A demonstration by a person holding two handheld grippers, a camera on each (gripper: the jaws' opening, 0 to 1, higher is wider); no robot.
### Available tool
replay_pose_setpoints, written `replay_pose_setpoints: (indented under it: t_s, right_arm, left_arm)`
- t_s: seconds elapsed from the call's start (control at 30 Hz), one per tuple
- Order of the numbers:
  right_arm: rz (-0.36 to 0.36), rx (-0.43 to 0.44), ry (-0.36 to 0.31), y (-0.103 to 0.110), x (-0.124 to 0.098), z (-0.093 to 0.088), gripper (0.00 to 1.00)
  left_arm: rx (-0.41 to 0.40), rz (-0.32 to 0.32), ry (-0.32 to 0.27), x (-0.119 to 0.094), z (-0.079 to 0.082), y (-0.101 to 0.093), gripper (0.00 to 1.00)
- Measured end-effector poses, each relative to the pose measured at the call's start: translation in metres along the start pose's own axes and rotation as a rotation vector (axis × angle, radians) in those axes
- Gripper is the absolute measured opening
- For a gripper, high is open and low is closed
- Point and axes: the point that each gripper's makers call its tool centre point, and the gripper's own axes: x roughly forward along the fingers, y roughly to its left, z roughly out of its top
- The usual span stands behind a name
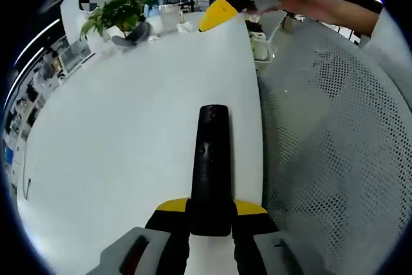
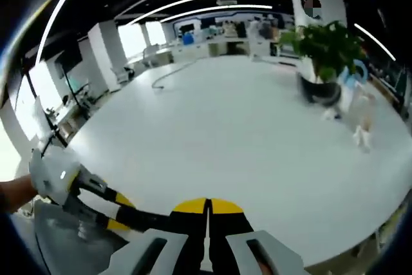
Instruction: Press the specified remote control buttons in sequence, fully releasing each button before pressing the next.
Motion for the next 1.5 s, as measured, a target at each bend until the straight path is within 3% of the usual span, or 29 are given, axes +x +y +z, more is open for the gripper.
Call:
replay_pose_setpoints:
  t_s: [0.1,0.27,0.43,0.5,0.63,0.83,0.93,1.03,1.3,1.5]
  right_arm:
    - [0.059,0.077,0.072,0.008,0.014,-0.007,0.00]
    - [0.043,0.152,0.130,0.003,0.030,-0.013,0.00]
    - [0.064,0.137,0.229,0.010,0.045,-0.024,0.00]
    - [0.070,0.137,0.240,0.011,0.048,-0.027,0.00]
    - [0.074,0.127,0.290,0.010,0.049,-0.043,0.00]
    - [0.110,0.180,0.374,0.017,0.048,-0.069,0.00]
    - [0.141,0.175,0.353,0.023,0.046,-0.064,0.00]
    - [0.175,0.195,0.379,0.028,0.047,-0.067,0.00]
    - [0.185,0.208,0.444,0.029,0.050,-0.078,0.00]
    - [0.188,0.194,0.447,0.031,0.049,-0.079,0.00]
  left_arm:
    - [-0.018,0.006,-0.035,0.001,0.000,0.000,0.24]
    - [-0.036,0.022,-0.081,0.002,0.002,-0.003,0.24]
    - [-0.041,0.040,-0.144,0.003,0.005,-0.005,0.24]
    - [-0.041,0.052,-0.169,0.002,0.006,-0.006,0.24]
    - [-0.035,0.060,-0.183,0.003,0.008,-0.006,0.24]
    - [-0.051,0.063,-0.201,0.003,0.008,-0.006,0.24]
    - [-0.049,0.068,-0.202,0.003,0.008,-0.006,0.24]
    - [-0.042,0.078,-0.202,0.003,0.008,-0.007,0.24]
    - [-0.047,0.087,-0.200,0.003,0.009,-0.005,0.24]
    - [-0.044,0.090,-0.196,0.003,0.008,-0.004,0.24]
